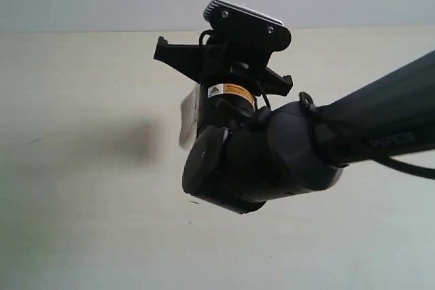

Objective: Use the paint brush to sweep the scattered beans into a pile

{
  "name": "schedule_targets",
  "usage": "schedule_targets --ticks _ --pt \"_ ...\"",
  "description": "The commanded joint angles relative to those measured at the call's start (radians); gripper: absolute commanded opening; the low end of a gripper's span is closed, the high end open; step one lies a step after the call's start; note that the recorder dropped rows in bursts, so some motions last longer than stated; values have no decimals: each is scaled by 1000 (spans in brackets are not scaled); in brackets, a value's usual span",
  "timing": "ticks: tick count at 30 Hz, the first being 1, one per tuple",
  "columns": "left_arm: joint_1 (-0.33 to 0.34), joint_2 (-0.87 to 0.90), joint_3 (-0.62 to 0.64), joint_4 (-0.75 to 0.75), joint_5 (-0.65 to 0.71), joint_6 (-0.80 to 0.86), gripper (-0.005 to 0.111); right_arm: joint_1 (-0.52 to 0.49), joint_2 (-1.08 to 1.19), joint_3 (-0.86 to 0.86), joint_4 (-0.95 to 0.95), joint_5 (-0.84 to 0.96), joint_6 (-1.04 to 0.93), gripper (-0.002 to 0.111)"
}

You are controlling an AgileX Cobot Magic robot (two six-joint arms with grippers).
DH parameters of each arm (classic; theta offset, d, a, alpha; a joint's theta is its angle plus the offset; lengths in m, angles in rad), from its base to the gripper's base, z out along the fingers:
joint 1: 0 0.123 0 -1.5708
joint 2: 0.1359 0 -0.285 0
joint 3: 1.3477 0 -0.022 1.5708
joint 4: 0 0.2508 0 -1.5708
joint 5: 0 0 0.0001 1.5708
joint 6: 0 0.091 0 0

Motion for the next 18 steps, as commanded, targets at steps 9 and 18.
schedule_targets --ticks 9,18 --pt "2 -7 3 -3 -1 -6 0 -28 -293 280 -5 -13 -164 0" --pt "2 -7 3 -3 -1 -6 0 -146 -347 381 -80 17 -297 0"
